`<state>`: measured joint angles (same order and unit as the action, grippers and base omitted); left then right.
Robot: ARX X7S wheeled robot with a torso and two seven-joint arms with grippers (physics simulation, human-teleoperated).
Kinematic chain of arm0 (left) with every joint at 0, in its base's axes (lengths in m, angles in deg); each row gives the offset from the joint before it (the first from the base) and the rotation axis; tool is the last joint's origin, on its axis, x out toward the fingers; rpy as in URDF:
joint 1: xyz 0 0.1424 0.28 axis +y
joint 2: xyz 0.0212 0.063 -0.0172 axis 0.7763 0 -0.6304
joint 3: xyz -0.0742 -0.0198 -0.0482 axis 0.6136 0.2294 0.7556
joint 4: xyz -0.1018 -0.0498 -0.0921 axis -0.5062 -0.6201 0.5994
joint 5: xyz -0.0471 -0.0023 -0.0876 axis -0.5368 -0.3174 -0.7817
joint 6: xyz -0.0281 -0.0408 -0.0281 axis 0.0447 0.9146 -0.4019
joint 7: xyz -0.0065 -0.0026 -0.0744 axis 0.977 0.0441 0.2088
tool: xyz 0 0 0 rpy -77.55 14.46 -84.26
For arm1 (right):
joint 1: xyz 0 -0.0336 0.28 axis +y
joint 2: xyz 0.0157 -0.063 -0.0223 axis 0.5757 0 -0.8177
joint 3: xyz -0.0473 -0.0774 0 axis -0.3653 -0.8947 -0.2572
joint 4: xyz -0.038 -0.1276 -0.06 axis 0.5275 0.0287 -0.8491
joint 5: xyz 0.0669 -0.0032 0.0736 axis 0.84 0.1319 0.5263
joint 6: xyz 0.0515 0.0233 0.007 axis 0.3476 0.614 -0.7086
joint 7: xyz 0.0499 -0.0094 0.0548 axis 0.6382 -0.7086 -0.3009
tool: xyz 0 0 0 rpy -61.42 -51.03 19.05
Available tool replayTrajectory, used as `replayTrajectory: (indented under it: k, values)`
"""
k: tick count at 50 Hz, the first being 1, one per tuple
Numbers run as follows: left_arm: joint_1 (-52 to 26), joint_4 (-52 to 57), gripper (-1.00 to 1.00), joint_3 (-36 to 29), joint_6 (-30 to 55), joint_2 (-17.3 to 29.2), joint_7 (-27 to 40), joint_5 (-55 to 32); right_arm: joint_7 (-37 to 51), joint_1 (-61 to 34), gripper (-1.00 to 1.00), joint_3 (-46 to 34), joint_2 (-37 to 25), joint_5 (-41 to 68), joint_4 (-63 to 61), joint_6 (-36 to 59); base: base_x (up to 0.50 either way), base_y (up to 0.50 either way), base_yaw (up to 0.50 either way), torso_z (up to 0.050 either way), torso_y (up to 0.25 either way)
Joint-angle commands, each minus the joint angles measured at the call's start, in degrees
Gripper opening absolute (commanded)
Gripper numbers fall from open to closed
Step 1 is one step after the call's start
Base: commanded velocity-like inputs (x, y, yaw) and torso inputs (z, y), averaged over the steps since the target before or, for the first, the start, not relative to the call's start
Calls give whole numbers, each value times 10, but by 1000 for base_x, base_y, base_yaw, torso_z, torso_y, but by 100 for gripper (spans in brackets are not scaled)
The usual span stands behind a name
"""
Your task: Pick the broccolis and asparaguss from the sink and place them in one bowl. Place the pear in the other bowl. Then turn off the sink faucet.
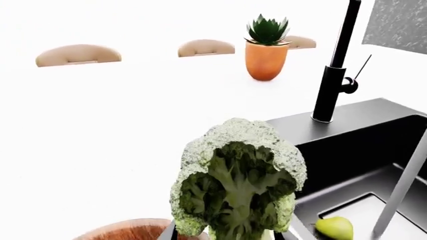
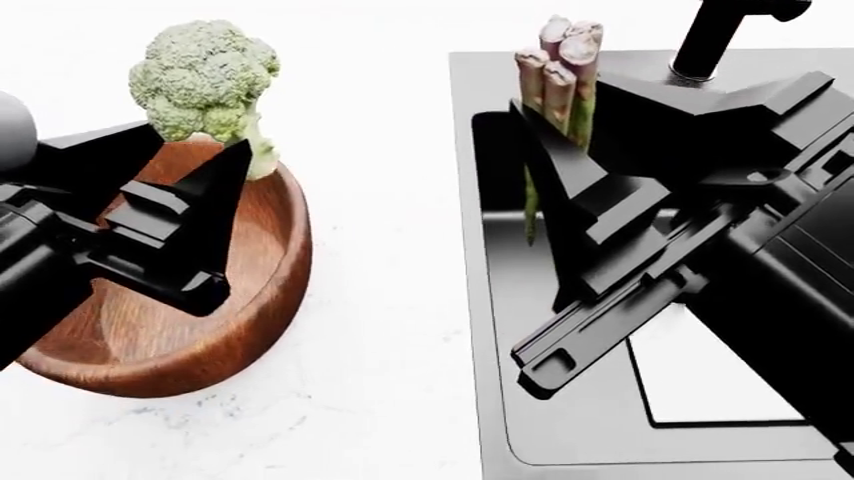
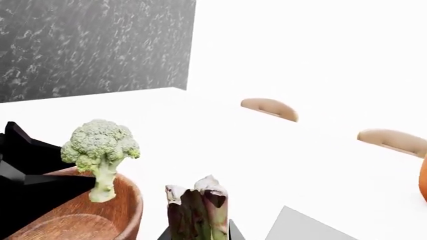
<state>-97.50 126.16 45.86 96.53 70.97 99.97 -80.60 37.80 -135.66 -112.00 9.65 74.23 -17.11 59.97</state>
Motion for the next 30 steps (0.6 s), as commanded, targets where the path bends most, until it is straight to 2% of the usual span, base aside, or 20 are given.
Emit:
replayTrajectory:
  k: [1,11,19,30]
  values:
    - [6,-4,-100,6,-4,0,-3,8,-3,-6,-100,-4,7,-10,1,13,9,500,0,10,0]
    - [9,-6,-100,4,-3,-3,-6,13,-1,-1,-100,0,9,-5,2,3,9,489,0,0,0]
    - [0,-9,-100,-11,1,-8,-2,12,-6,12,-100,9,6,-6,1,-9,0,0,0,0,0]
    - [-80,-75,-100,-94,63,-23,-3,-2,-24,46,-100,23,-7,-22,-9,-18,0,0,0,0,1]
